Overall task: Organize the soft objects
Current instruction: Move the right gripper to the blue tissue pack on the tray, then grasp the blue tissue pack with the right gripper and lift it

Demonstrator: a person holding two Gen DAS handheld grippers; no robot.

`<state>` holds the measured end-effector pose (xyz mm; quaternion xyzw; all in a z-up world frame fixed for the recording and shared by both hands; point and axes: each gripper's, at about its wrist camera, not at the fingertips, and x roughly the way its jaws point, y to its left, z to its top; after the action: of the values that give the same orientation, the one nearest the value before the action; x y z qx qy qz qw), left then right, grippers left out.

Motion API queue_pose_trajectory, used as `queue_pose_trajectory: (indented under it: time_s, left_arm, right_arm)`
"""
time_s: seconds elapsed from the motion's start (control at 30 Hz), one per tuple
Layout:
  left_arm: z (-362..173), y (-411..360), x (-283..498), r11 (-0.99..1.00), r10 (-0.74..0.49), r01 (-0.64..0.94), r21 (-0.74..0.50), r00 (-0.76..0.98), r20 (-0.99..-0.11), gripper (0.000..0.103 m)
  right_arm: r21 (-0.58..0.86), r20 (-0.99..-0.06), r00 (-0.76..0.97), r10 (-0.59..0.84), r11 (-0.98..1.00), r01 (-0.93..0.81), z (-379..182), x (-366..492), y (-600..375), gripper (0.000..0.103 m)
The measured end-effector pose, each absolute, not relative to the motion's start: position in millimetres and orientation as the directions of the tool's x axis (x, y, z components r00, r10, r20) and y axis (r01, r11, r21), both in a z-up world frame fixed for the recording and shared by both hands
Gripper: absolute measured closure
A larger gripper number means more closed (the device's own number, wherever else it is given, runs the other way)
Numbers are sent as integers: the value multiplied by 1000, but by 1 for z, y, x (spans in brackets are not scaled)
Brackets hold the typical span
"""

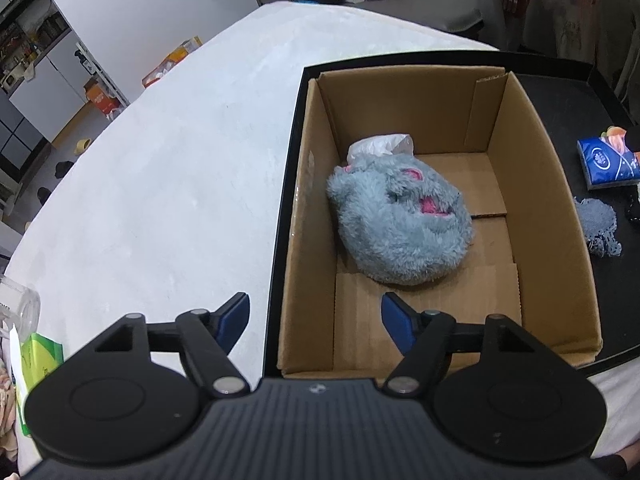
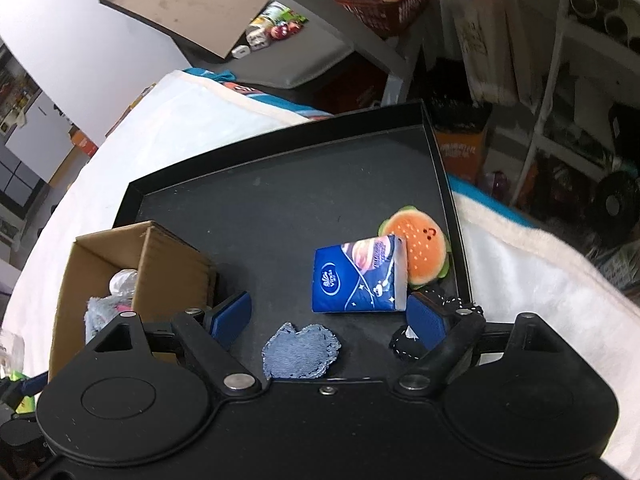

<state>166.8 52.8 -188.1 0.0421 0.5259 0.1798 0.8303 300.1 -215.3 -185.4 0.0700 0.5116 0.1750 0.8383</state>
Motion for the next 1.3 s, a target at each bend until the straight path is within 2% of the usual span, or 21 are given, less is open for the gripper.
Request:
queue_pose_trajectory:
  time_s: [0.3,0.57,0.7,0.77,0.83,0.97,1.13,1.3]
  left_arm:
    - [-196,44,178,915,392,-241,324,341,-854,32]
    - [-201,43,185,912,397,-243,331,314,-862,32]
    - [-201,41,187,909,404,-241,339,313,-860,32]
    - [-201,40,187,908,406,-241,342,315,-858,32]
    - [-201,40,186,908,407,-243,342,318,-856,32]
    - [-198,39,184,908,407,-247,338,330,-852,32]
    - [-195,40,179,911,400,-250,327,346,-849,32]
    - [-192,43,175,915,388,-258,310,356,-850,32]
  right_arm:
    - [300,-848,384,364,929,-217,-206,316,-210,19]
    - [296,-859,366,359,930,-218,-221,326,-206,14]
    - [281,-869,352,347,933,-224,-228,327,-204,15]
    - [276,-873,346,343,934,-228,-230,328,-205,25]
    - [270,-886,325,332,937,-220,-234,328,-206,54]
    - [290,-877,327,352,930,-225,-233,324,-207,60]
    - [318,-860,338,382,920,-231,-223,318,-211,73]
    - [352,-846,336,415,906,-234,-212,313,-216,80]
